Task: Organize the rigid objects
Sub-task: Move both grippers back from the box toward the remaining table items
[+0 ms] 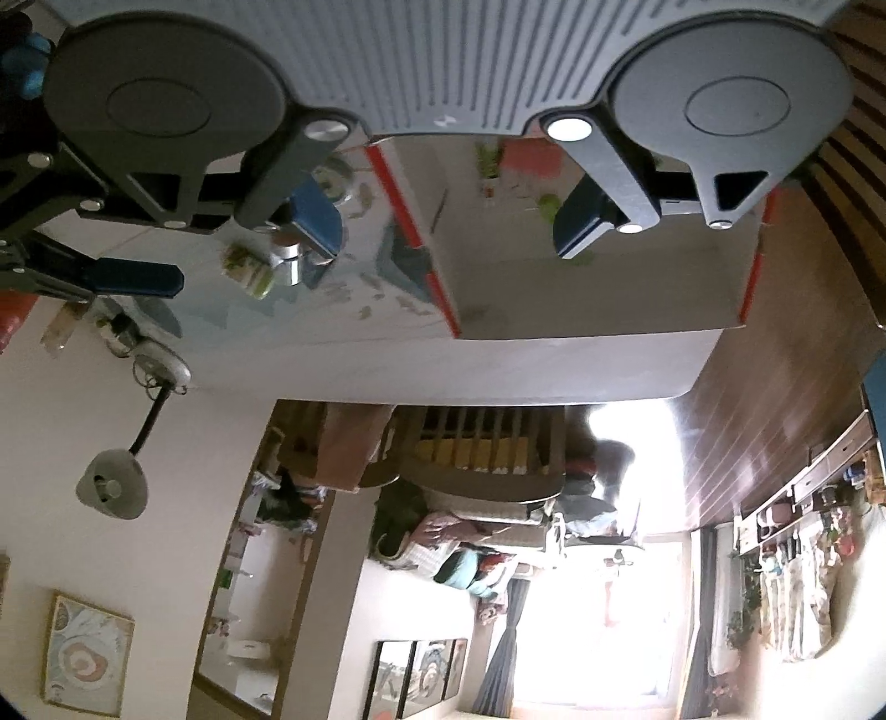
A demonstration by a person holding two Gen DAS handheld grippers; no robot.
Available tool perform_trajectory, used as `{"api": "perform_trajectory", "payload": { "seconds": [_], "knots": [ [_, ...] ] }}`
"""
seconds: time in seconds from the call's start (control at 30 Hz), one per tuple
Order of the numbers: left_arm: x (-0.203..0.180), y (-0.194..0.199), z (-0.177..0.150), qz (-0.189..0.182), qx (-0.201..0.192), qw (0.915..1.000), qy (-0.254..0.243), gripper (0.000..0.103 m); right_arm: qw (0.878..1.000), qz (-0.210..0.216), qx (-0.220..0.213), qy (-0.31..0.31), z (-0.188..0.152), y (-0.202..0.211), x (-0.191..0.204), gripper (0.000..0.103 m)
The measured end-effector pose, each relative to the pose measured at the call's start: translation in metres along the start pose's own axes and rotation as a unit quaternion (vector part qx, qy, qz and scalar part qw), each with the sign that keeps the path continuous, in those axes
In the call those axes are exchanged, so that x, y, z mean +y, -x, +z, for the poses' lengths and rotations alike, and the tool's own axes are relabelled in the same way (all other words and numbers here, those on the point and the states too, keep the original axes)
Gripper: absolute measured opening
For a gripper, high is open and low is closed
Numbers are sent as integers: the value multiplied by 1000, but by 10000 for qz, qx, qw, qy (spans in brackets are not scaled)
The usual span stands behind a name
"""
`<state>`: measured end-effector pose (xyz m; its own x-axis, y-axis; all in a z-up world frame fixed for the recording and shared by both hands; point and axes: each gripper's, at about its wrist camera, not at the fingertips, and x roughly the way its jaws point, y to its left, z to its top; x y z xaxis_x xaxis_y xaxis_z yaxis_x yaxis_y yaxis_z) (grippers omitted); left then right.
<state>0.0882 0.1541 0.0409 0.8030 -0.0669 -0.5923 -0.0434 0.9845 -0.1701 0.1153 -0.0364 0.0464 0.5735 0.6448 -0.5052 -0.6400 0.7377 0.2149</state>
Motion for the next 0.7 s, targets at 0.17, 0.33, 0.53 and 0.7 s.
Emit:
{"api": "perform_trajectory", "payload": {
  "seconds": [0.17,0.33,0.53,0.7],
  "knots": [
    [-18,0,-1,-103,-109,9999,-36,85,9999,-102,-3,-61,-7,12,-24,101],
    [-39,-9,-2,-213,-160,9996,-73,96,9996,-227,20,-140,-14,23,-50,101],
    [-71,-31,-6,-210,-132,9996,-111,103,9985,-467,1,-294,-22,36,-92,101],
    [-95,-51,-15,-184,-56,9997,-157,103,9967,-782,-10,-218,-28,42,-128,101]
  ]
}}
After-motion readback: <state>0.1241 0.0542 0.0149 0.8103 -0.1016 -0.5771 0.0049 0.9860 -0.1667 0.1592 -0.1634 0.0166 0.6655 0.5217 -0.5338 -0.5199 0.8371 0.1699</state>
